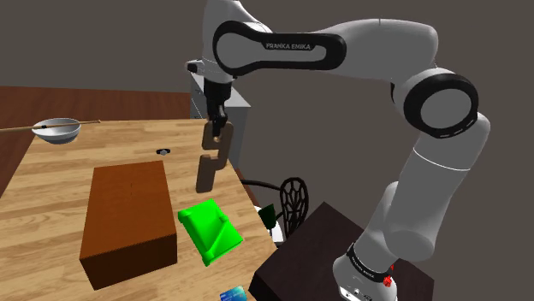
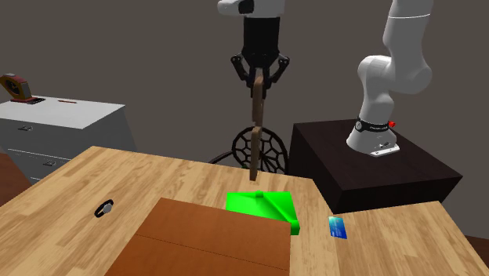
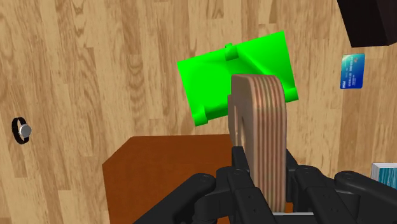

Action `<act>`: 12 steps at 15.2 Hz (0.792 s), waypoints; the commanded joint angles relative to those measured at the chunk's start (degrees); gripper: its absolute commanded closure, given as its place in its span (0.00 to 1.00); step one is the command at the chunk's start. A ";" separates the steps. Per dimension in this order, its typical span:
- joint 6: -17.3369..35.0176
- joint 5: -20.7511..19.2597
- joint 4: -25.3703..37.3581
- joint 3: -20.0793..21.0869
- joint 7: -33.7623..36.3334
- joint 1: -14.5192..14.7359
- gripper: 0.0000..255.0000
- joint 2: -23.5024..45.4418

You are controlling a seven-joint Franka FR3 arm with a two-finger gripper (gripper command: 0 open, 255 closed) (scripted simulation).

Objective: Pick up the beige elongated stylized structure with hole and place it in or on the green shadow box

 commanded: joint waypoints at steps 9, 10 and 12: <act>3.81 0.31 -6.76 0.54 1.25 0.56 1.00 -2.92; 4.56 0.29 -7.43 0.53 1.28 0.56 1.00 -2.85; 6.05 0.24 -8.74 0.53 1.34 0.55 1.00 -2.66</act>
